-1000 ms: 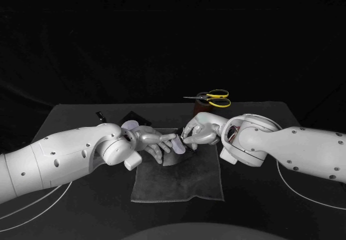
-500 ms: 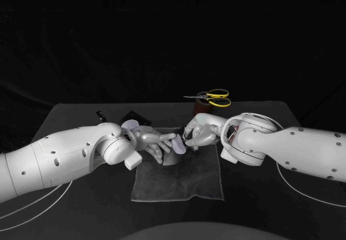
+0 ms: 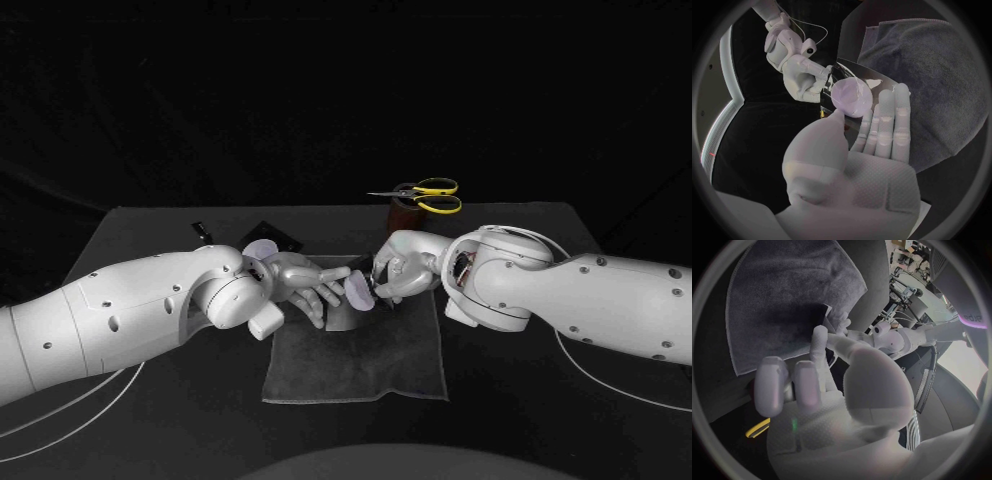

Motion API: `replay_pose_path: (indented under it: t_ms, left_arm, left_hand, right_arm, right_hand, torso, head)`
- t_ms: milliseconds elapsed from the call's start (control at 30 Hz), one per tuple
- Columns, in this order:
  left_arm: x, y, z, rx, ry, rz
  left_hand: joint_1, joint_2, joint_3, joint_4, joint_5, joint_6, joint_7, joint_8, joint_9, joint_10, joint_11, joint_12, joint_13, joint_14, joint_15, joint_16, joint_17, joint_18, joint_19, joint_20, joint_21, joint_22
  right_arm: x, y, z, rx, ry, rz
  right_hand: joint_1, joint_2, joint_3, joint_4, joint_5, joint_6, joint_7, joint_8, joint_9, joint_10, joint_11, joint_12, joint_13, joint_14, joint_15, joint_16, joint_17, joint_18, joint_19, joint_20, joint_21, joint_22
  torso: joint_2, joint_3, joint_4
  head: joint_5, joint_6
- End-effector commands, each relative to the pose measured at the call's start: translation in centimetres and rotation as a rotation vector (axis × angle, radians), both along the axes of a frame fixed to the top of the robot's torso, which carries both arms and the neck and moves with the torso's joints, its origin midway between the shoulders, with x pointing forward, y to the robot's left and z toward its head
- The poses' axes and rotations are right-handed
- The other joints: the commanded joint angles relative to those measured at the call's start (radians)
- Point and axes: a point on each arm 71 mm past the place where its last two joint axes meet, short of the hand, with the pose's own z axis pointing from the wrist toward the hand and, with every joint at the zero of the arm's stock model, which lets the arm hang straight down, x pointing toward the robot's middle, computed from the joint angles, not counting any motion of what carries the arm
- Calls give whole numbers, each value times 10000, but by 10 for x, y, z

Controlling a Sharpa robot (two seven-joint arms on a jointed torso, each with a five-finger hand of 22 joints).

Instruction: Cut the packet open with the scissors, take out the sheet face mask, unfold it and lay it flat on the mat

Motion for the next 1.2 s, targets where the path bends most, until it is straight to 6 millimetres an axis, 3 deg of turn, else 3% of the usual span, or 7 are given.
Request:
replay_pose_path:
  t_ms: [33, 267, 467, 667, 933, 1033, 1200]
  left_arm:
    - [-1, -2, 0, -47, 67, -39]
    - [-1, -2, 0, -33, 89, -51]
    - [0, -3, 0, -21, 108, -65]
    - [0, -3, 0, -6, 118, -53]
    - [0, -3, 0, -3, 120, -58]
    - [0, -2, 0, 3, 123, -58]
    - [0, -2, 0, 9, 116, -42]
  left_hand:
    - [-7, 64, -62, 12, 18, -50, 602, 38, 6, 71, -20, 58, 10, 85, 5, 57, 9, 209, 72, -23, 52, 13]
    - [0, 84, -71, 10, 18, -39, 596, 52, 10, 86, -24, 75, 13, 107, 2, 94, 28, 210, 88, -24, 71, 23]
    - [4, 93, -72, 9, 19, -36, 593, 55, 10, 89, -26, 80, 13, 113, 1, 106, 35, 210, 93, -25, 77, 26]
    - [16, 107, -70, 7, 19, -35, 587, 58, 11, 93, -30, 86, 14, 121, -1, 123, 44, 211, 98, -26, 86, 30]
    - [22, 113, -70, 6, 19, -34, 584, 60, 11, 96, -32, 91, 14, 124, -2, 131, 48, 211, 100, -26, 90, 33]
    - [30, 119, -69, 5, 19, -33, 581, 63, 12, 100, -34, 96, 15, 129, -4, 142, 54, 211, 103, -27, 96, 36]
    - [47, 127, -66, 1, 20, -31, 577, 66, 12, 102, -37, 102, 16, 131, -6, 155, 61, 211, 105, -28, 102, 40]
  right_arm:
    - [0, 1, -2, -790, -226, 375]
    - [0, 3, -1, -1163, -534, 693]
    - [1, 7, 0, -1289, -799, 1031]
    - [1, 9, 0, -1397, -995, 1357]
    - [1, 11, 0, -1154, -702, 1477]
    - [1, 12, -1, -979, -477, 1458]
    - [2, 13, -2, -631, -108, 1389]
  right_hand:
    - [167, 6, -115, -19, -84, 198, -23, -130, -24, -24, -17, 465, 403, 519, -27, 255, 420, -9, 72, -38, 81, 651]
    - [140, -23, -348, 26, -332, 494, 17, -382, -215, -342, 52, 3355, 3031, 638, 60, 830, 1441, 50, -117, 56, -164, 501]
    - [-176, -229, -876, 227, -976, 275, 10, -409, -363, -2112, 154, 3135, 2726, 87, 185, 358, 460, 416, -1169, 185, -1640, -686]
    - [-198, -285, -1067, 370, -1046, 124, 44, -296, -432, -3954, 270, 2687, 2149, -2299, 337, -1578, -2993, 1168, -3930, 334, -5461, -3547]
    - [66, -327, -594, 565, -987, 192, 483, -419, -675, -3442, 945, -1157, -2700, -6417, 1227, -5361, -7137, 1169, -5590, 1203, -9567, -6276]
    - [259, -123, -578, 568, -1004, 262, 626, -517, -820, -2716, 1091, -2400, -4333, -6358, 1455, -7000, -8734, 1236, -5248, 1495, -11002, -7735]
    - [567, 234, -141, 376, -1132, 207, 669, -679, -989, -2022, 1114, -3413, -5293, -5485, 1397, -8317, -9862, 1221, -4436, 1419, -11626, -8670]
  torso:
    - [-1, 0, 4]
    - [1, -6, 11]
    - [-1, -10, 12]
    - [-3, -10, 5]
    - [-3, -4, 7]
    - [-8, -6, 8]
    - [-4, -9, 8]
  head:
    - [-13, -17]
    - [-6, -24]
    - [-5, -22]
    - [2, -24]
    - [-9, -21]
    - [2, -9]
    - [6, 18]
